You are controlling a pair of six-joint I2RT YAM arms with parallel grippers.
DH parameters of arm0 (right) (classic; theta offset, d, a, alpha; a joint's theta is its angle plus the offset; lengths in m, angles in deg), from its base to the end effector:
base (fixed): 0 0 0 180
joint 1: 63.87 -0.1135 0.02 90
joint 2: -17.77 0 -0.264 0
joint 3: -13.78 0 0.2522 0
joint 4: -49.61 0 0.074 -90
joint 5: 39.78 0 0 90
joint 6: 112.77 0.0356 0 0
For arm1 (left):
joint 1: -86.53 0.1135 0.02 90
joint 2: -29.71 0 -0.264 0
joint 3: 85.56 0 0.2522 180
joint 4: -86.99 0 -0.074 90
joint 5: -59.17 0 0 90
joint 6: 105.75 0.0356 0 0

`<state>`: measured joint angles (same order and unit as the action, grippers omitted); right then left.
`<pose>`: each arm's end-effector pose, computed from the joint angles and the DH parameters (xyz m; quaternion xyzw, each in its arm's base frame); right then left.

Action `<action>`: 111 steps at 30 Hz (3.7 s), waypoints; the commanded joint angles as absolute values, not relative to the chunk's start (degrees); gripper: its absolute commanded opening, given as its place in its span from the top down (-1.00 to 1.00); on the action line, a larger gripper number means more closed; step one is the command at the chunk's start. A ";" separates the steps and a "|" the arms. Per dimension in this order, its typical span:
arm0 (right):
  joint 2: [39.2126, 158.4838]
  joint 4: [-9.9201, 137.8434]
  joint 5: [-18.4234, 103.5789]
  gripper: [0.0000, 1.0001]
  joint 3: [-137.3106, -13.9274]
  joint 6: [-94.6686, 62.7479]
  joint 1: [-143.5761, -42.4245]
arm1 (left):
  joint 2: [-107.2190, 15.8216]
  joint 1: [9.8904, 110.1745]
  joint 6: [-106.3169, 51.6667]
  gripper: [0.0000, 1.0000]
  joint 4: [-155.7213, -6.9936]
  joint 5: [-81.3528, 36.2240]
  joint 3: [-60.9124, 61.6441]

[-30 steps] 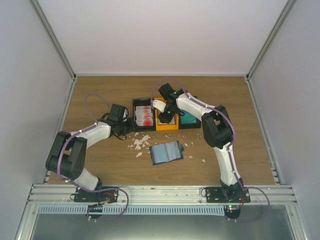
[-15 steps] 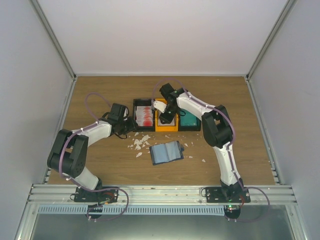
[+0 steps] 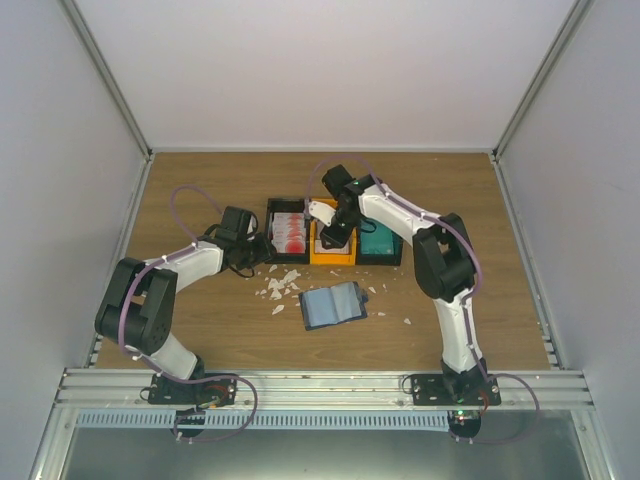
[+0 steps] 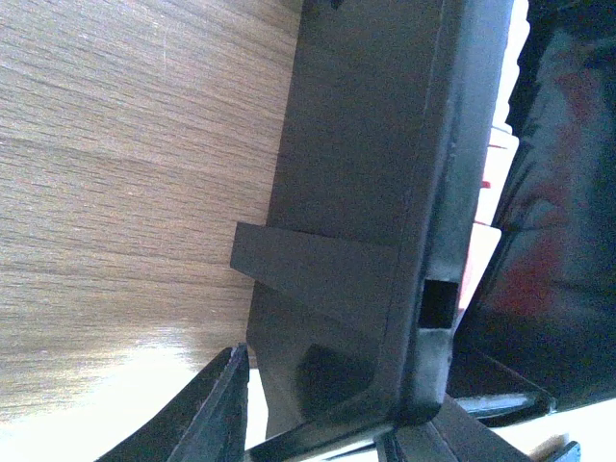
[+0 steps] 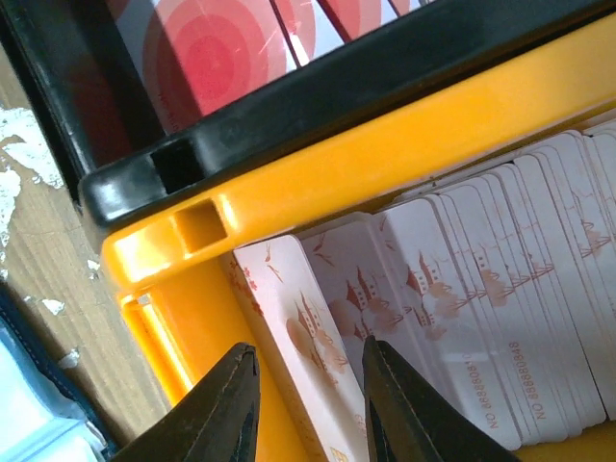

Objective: Put the credit cards into the card holder
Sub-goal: Pick up the credit card from the storage box, then insert the credit card into the card holder.

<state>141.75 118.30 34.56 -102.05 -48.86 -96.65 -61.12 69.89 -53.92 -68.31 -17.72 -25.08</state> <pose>0.3663 0.2473 0.1912 -0.4972 0.8494 0.1417 0.1054 0.2887 -0.0947 0.1610 -0.1433 0.9373 -0.2340 0.2147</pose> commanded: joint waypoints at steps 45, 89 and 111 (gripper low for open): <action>136.13 114.86 38.75 0.76 -95.52 -45.81 -99.07 | -58.17 70.44 -53.01 0.24 -69.10 -17.77 -23.82; 86.25 47.39 -1.81 0.99 -49.65 39.55 -92.95 | -29.65 61.71 -64.89 -0.67 -93.45 18.61 -31.24; 79.68 30.99 -4.30 0.99 -37.68 59.23 -93.10 | -29.34 53.04 -73.84 0.55 -99.08 14.83 -32.22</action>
